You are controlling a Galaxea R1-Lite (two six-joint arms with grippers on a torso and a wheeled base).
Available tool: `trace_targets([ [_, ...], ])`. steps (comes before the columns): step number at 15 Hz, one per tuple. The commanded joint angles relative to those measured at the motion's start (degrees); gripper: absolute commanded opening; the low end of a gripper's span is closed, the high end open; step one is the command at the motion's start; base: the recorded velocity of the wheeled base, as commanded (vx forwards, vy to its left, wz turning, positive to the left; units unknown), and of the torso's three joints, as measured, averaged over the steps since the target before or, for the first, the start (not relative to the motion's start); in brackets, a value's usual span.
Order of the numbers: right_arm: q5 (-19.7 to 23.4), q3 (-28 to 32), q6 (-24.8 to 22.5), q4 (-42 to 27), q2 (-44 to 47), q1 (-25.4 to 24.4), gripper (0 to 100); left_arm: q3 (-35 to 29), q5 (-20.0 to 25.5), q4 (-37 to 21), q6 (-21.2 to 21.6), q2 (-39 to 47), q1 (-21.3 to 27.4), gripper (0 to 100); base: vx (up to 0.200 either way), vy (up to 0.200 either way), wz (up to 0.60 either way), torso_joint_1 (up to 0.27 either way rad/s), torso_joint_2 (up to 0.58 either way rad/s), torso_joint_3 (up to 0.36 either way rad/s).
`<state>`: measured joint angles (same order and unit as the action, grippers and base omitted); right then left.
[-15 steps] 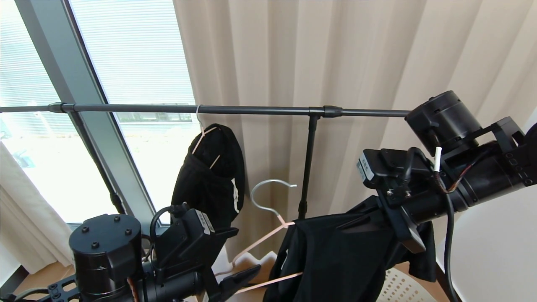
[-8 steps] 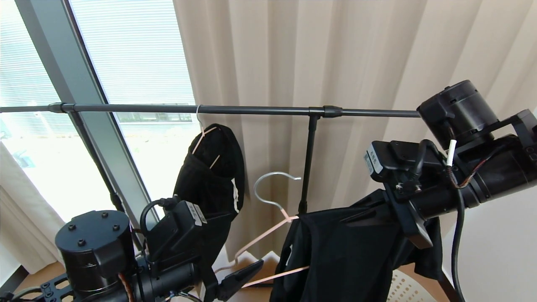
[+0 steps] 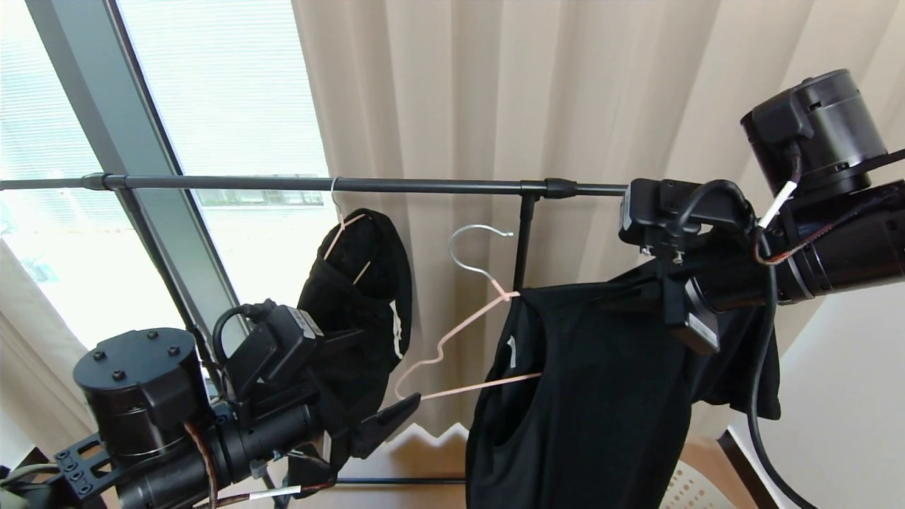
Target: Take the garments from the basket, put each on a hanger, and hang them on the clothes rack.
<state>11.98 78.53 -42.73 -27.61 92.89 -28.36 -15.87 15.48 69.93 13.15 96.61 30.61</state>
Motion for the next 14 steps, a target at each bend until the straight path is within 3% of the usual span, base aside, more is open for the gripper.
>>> trace_targets([
  [1, -2.4, -0.22, 0.63, 2.47, -0.17, -0.82, 0, -0.12, -2.74, -0.14, 0.03, 4.29, 2.08, 100, 0.0, 0.0, 0.0, 0.0, 0.0, 0.0],
  [2, -5.04, -0.31, 3.35, 4.23, 0.27, -1.88, 0, -0.74, -6.87, -0.14, -0.06, 7.28, 3.93, 100, 0.0, 0.0, 0.0, 0.0, 0.0, 0.0],
  [3, -5.83, -0.22, 4.58, 4.67, 0.36, -2.32, 0, -1.09, -8.1, -0.14, -0.15, 7.98, 4.63, 100, 0.0, 0.0, 0.0, 0.0, 0.0, 0.0],
  [4, -7.68, -0.4, 8.1, 5.38, 0.36, -3.9, 0, -2.5, -11.44, -0.14, -2.69, 10.09, 6.57, 100, 0.0, 0.0, 0.0, 0.0, 0.0, 0.0],
  [9, -8.2, -4.0, 9.42, 8.19, -1.4, -4.52, 0, -8.03, -20.23, -0.14, -11.22, 16.59, 11.58, 100, 0.0, 0.0, 0.0, 0.0, 0.0, 0.0],
  [14, -8.29, -5.58, 11.35, 8.45, -1.57, -5.31, 0, -10.06, -21.28, -0.14, -14.82, 17.03, 13.77, 100, 0.0, 0.0, 0.0, 0.0, 0.0, 0.0],
])
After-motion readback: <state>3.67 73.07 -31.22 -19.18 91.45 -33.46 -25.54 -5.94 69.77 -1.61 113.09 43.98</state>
